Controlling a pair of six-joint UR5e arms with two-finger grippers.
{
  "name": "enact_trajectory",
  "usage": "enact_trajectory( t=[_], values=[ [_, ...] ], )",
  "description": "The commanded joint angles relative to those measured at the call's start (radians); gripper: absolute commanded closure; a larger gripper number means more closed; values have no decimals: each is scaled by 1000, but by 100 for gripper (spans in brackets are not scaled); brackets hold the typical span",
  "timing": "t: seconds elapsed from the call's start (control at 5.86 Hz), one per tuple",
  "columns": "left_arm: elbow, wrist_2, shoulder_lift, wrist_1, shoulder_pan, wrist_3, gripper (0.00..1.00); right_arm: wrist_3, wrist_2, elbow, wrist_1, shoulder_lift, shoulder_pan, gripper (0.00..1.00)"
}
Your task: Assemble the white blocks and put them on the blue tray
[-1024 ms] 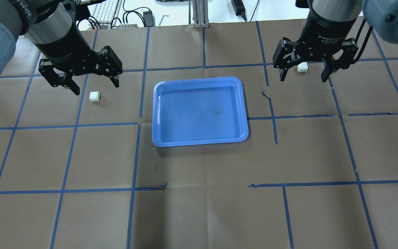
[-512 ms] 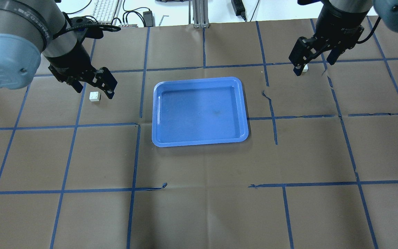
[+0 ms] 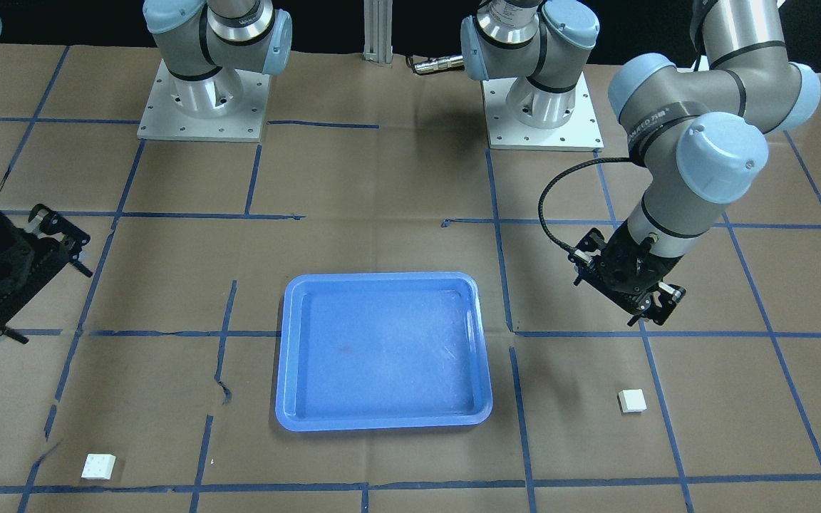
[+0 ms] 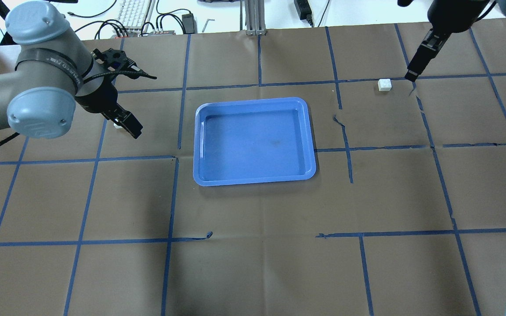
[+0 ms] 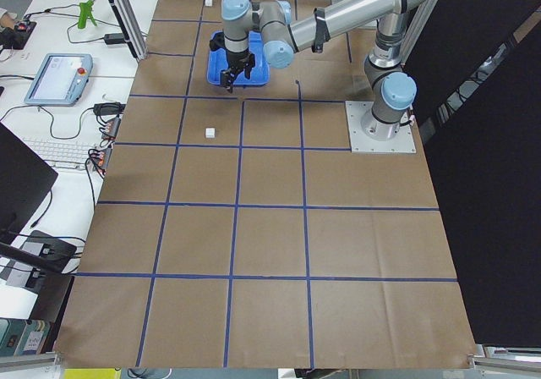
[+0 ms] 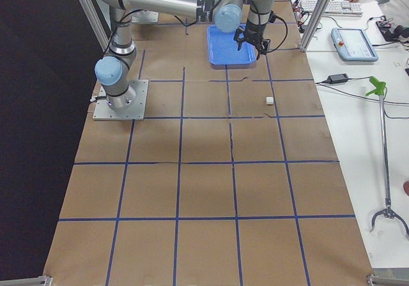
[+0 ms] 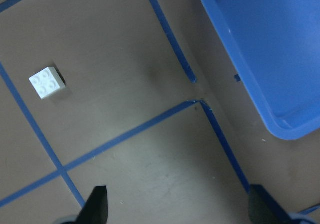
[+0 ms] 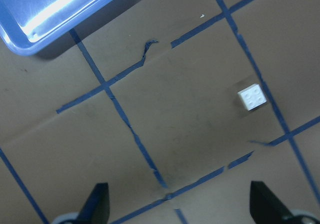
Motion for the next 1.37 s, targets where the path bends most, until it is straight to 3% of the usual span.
enact_trajectory(
  t=[0.0, 0.17, 0.34, 0.68, 1.02, 1.2],
  values=[
    [-1, 1, -96, 149, 45, 475, 2, -360, 1, -229, 1, 203, -14, 1],
    [8, -3, -150, 185, 83, 629, 2, -502, 39, -277, -2, 268, -38, 1],
    [24, -12, -196, 196, 121, 700, 2, -565, 135, -276, -3, 300, -68, 1],
    [108, -20, -296, 220, 128, 704, 2, -652, 262, -265, -3, 369, -115, 1],
    [137, -72, -354, 240, 128, 704, 2, -718, 425, -250, 0, 472, -177, 1],
    [138, -83, -371, 242, 128, 705, 2, -728, 456, -248, 7, 511, -192, 1]
  ],
)
